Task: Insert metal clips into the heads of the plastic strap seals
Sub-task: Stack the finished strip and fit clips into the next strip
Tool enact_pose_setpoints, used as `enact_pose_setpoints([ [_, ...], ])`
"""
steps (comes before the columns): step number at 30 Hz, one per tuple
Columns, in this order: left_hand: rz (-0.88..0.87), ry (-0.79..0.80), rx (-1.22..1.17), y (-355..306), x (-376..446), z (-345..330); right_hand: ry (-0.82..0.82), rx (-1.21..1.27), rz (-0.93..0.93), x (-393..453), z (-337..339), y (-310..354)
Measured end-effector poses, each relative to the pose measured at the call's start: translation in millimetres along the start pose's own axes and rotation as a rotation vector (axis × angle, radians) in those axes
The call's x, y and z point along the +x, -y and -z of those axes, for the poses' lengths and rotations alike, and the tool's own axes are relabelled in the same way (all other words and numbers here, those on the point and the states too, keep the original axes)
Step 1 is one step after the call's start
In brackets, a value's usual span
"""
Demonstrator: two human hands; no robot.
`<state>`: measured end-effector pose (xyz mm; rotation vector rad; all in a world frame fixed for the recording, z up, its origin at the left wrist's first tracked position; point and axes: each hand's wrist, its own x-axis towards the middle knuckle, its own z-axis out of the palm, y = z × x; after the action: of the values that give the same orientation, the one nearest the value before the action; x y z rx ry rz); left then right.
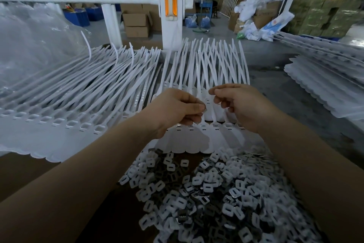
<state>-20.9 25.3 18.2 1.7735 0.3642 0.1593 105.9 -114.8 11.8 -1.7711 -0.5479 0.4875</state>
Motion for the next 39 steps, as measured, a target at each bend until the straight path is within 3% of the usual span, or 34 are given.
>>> enact_pose_setpoints([
  [4, -0.155, -0.022, 0.286, 1, 2, -14, 0.007, -0.007, -0.009, -1, -1, 1],
  [11, -0.296, -0.015, 0.580, 3, 9, -34, 0.025, 0.045, -0.030, -1, -1, 0],
  [21, -0.321, 0.025, 0.533, 7, 14, -37, 0.002, 0.121, -0.084, 6, 1, -4],
  [27, -0.365, -0.036, 0.579, 11, 17, -48, -0.002, 0.133, -0.101, 6, -1, -2],
  [39, -0.276, -0.008, 0.558, 14, 17, -57, 0.017, 0.148, -0.104, 6, -2, -3],
])
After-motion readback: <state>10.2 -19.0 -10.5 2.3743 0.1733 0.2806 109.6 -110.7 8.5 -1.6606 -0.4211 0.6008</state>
